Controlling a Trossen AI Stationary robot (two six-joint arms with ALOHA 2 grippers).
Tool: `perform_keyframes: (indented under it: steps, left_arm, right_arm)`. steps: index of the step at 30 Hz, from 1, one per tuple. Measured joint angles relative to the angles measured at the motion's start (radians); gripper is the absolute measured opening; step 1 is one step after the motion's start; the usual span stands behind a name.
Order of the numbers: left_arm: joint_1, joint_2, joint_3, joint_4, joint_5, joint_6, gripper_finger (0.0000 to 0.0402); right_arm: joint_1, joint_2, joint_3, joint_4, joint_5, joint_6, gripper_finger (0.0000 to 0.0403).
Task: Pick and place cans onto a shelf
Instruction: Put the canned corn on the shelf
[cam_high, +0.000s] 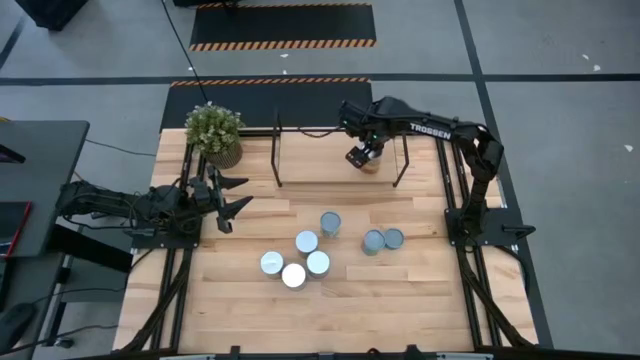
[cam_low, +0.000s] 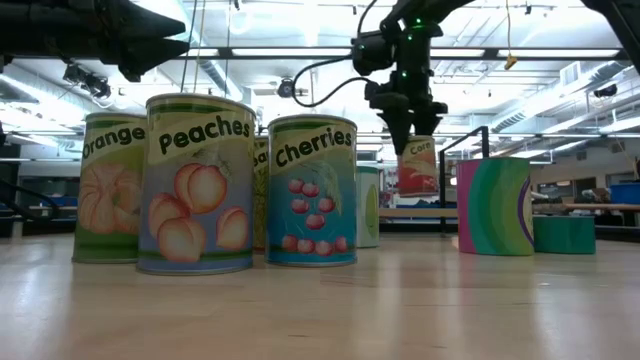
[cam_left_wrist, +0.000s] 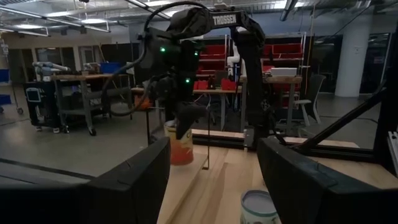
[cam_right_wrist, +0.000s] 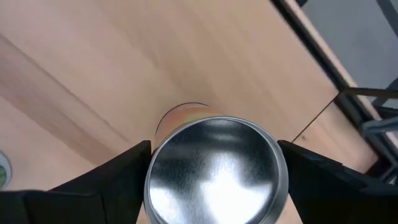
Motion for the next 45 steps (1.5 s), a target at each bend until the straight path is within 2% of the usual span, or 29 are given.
perform_keyframes:
  steps: [8, 15, 24, 33, 45]
  left_arm:
    - [0.000, 0.000, 0.000, -0.007, 0.000, -0.007, 0.0247]
    - [0.000, 0.000, 0.000, -0.007, 0.000, -0.007, 0.0247]
    - [0.000, 0.000, 0.000, -0.006, 0.000, -0.008, 0.0247]
    - [0.000, 0.000, 0.000, -0.006, 0.000, -0.008, 0.0247]
    - [0.000, 0.000, 0.000, -0.006, 0.000, -0.008, 0.0247]
  right_arm:
    - [0.005, -0.008, -0.109, 0.054, -0.004, 0.017, 0.0334]
    - [0.002, -0.009, -0.111, 0.052, -0.022, 0.005, 0.0337]
    - [-0.013, -0.004, -0.115, -0.018, -0.044, 0.031, 0.0389]
    - [-0.013, -0.001, -0.116, -0.025, -0.006, 0.033, 0.0382]
    - [-0.011, -0.002, 0.029, -0.083, 0.043, 0.009, 0.0381]
